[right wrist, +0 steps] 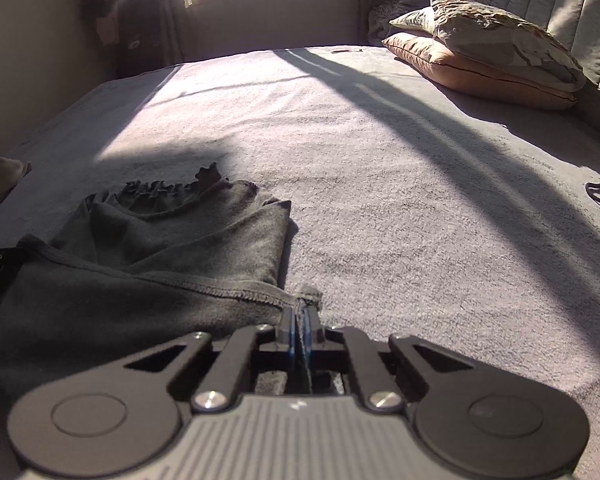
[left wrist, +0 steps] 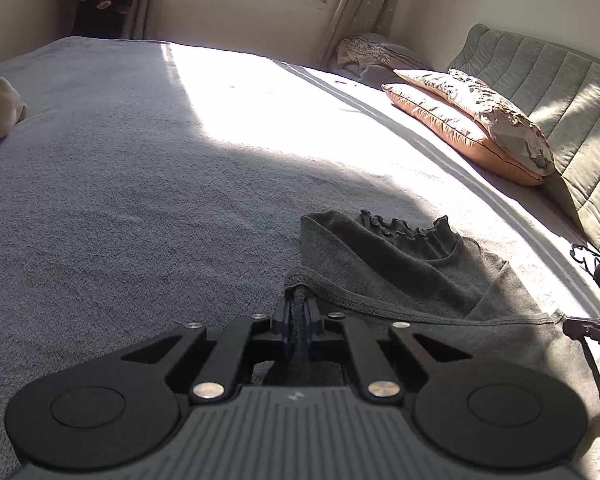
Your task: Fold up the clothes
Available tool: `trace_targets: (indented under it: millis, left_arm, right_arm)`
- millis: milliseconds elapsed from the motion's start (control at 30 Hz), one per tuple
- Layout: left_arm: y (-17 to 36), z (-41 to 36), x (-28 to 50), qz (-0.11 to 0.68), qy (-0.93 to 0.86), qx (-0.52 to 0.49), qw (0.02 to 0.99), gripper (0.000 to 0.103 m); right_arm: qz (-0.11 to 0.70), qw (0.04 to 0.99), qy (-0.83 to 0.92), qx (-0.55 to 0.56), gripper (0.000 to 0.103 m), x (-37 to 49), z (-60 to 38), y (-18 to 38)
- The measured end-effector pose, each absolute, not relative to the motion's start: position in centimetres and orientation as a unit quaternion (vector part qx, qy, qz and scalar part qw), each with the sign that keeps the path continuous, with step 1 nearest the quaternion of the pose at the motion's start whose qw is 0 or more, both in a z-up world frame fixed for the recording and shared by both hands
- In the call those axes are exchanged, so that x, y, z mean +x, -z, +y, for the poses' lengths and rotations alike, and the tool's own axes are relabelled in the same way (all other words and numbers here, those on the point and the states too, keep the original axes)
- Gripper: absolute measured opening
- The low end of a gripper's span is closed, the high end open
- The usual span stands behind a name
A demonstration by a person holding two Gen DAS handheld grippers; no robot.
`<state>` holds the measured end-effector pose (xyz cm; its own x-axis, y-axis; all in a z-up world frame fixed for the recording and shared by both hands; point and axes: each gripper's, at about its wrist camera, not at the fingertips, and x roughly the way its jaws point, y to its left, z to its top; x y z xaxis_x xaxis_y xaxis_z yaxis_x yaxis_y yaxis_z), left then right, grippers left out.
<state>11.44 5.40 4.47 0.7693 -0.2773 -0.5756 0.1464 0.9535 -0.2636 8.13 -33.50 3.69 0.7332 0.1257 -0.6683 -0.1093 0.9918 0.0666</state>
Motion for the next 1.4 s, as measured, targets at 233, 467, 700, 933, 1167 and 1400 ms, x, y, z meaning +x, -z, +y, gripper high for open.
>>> trace_targets:
  millis: [233,467,700,933,1167,1400]
  left_arm:
    - [-4.8,6.1,11.7,0.31,0.088,-0.096,0.942,0.007]
    - [-2.9,7.2,12.8,0.354,0.063,-0.108,0.927,0.008]
    - [-6.5,6.7,9.9,0.312,0.092,-0.077,0.942,0.033]
    - [-5.1,1.1,8.2,0.328,0.16,-0.029,0.93,0.039]
    - [-2.5,-2.7,8.0,0.349,0.15,0.037,0.924,0.054]
    - [-3.2,-0.3,8.4,0.361,0.122,0.002,0.924,0.055]
  right_arm:
    - [0.338,0.94,-0.047,-0.001,0.004,8.3,-33.3,-4.0]
    - [0.362,0.931,-0.034,-0.04,0.005,9.4,-32.2,-2.1]
    - [0.326,0.944,-0.032,-0.037,0.017,7.9,-33.0,-4.8]
    - [0.35,0.929,-0.095,-0.073,0.035,6.7,-30.0,-3.5]
    - [0.349,0.917,-0.155,-0.119,0.037,5.4,-25.2,-2.2]
    - [0.363,0.919,-0.122,-0.099,0.051,6.3,-27.6,-2.8]
